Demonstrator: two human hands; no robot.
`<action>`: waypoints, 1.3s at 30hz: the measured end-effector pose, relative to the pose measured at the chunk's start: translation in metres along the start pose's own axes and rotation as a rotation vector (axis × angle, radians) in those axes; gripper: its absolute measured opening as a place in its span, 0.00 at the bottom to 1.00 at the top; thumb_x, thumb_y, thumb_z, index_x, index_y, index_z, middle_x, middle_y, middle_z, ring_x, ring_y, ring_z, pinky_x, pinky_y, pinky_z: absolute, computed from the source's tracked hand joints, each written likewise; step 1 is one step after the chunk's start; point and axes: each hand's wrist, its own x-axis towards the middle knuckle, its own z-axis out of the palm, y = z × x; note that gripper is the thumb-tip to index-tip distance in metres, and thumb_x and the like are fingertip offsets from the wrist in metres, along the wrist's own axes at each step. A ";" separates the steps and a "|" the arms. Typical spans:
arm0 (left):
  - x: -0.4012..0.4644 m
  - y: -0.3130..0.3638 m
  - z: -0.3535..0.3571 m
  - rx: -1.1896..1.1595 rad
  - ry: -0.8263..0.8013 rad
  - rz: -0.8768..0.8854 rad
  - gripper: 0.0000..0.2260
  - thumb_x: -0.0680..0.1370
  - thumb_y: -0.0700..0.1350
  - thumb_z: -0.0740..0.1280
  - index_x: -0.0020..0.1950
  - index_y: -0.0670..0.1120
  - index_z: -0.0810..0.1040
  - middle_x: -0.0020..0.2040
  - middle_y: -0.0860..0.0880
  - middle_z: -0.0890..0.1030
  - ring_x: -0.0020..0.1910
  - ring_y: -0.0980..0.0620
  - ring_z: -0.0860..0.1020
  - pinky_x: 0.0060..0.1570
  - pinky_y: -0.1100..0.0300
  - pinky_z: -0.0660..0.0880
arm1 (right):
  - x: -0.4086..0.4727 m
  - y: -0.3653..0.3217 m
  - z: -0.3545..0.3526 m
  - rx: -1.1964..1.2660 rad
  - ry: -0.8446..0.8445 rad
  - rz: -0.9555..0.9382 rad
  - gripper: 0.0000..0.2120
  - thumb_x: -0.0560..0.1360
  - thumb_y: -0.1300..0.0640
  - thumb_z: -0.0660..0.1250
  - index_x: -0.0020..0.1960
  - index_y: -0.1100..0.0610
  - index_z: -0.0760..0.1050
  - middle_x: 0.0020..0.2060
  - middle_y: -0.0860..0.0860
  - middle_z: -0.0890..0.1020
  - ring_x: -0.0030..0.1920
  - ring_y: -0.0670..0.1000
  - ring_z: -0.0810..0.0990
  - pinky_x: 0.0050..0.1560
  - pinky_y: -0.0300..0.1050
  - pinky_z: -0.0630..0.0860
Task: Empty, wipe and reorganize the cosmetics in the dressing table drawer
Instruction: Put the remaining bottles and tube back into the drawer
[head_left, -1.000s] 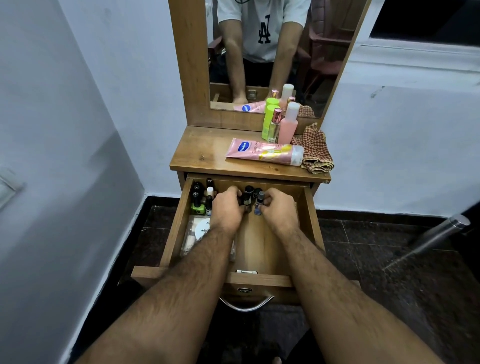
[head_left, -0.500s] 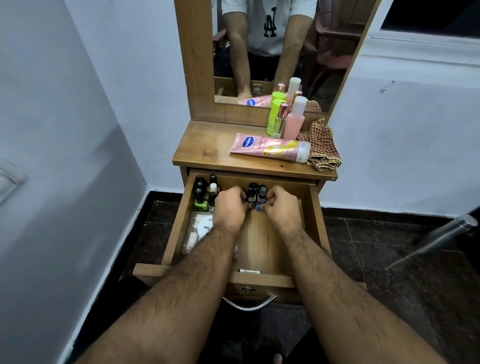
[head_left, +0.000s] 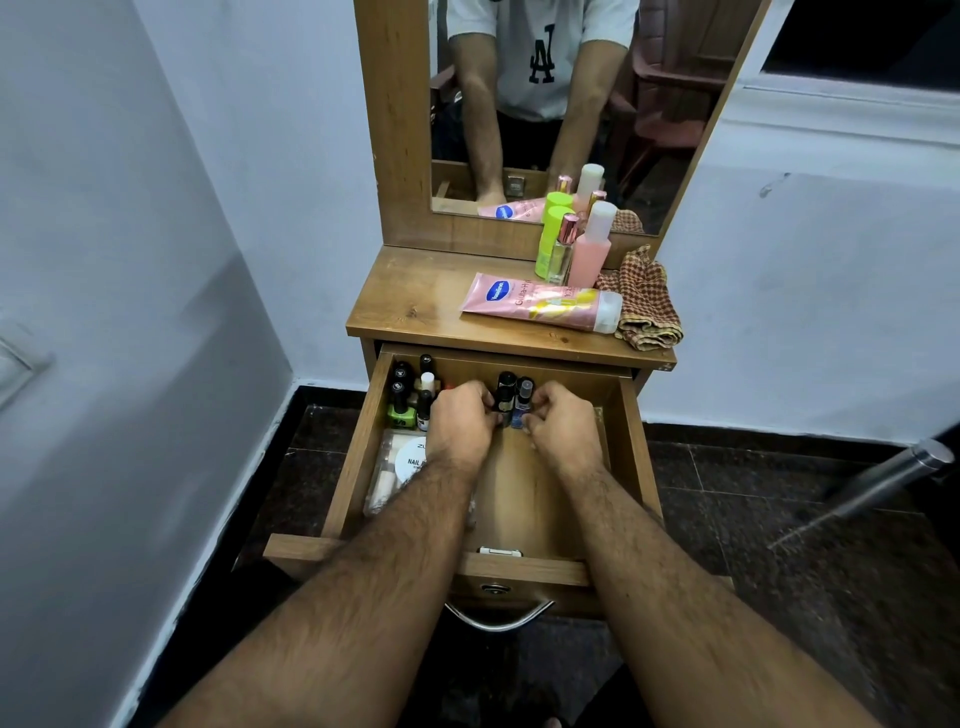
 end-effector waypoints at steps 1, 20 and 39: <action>0.000 0.000 0.000 -0.001 -0.002 -0.001 0.07 0.74 0.42 0.74 0.51 0.47 0.81 0.47 0.48 0.83 0.49 0.50 0.80 0.51 0.53 0.78 | 0.000 0.000 0.000 0.001 -0.003 0.004 0.11 0.76 0.61 0.71 0.57 0.53 0.76 0.52 0.51 0.83 0.50 0.49 0.82 0.50 0.51 0.83; -0.004 0.001 -0.005 0.020 0.029 0.008 0.10 0.76 0.41 0.72 0.56 0.46 0.80 0.50 0.48 0.83 0.51 0.51 0.81 0.53 0.54 0.79 | -0.004 -0.001 -0.009 -0.020 0.039 -0.010 0.14 0.75 0.64 0.69 0.58 0.54 0.76 0.43 0.47 0.81 0.46 0.46 0.80 0.52 0.46 0.81; -0.036 0.041 -0.048 -0.130 0.148 0.169 0.07 0.78 0.43 0.70 0.55 0.50 0.80 0.48 0.55 0.83 0.45 0.58 0.80 0.47 0.57 0.81 | -0.042 -0.024 -0.063 -0.020 0.232 -0.145 0.03 0.76 0.56 0.68 0.49 0.50 0.77 0.39 0.41 0.79 0.42 0.44 0.79 0.45 0.42 0.78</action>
